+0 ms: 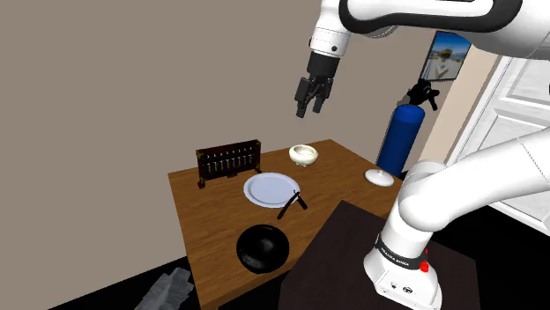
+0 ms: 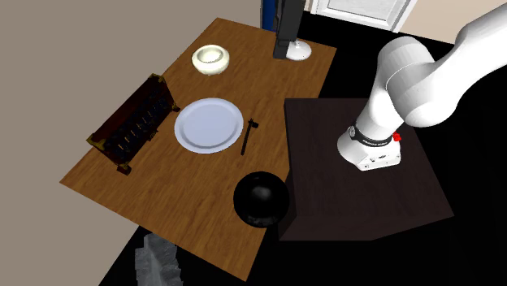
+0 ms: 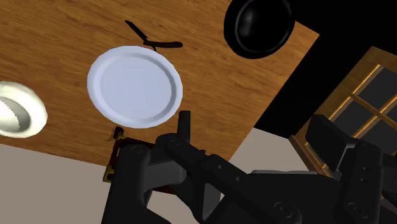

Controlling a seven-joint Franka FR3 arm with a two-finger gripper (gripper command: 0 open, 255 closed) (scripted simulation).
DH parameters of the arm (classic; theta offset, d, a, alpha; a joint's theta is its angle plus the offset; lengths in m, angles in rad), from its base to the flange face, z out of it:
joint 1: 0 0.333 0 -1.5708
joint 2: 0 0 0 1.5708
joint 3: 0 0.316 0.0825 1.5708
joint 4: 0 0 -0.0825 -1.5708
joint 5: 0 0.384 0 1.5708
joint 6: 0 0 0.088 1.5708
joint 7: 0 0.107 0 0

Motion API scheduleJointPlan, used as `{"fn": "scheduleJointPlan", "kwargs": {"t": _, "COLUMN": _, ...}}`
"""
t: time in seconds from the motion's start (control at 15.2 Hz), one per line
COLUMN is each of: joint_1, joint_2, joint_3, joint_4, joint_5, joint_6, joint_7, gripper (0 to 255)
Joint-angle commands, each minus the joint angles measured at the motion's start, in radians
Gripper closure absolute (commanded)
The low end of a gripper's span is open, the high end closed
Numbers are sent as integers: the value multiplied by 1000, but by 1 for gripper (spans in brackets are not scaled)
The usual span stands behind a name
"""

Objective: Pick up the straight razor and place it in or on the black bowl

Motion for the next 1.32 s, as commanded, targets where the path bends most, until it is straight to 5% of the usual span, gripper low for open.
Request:
{"fn": "scheduleJointPlan", "kwargs": {"t": 0.0, "joint_1": 0, "joint_2": 0, "joint_3": 0, "joint_4": 0, "joint_5": 0, "joint_6": 0, "joint_7": 0, "gripper": 0}}
{"fn": "scheduleJointPlan", "kwargs": {"t": 0.66, "joint_1": -6, "joint_2": -11, "joint_3": -163, "joint_4": -325, "joint_5": 13, "joint_6": 323, "joint_7": -228, "gripper": 0}}
{"fn": "scheduleJointPlan", "kwargs": {"t": 1.25, "joint_1": 29, "joint_2": 179, "joint_3": -351, "joint_4": -484, "joint_5": 74, "joint_6": 656, "joint_7": -498, "gripper": 0}}
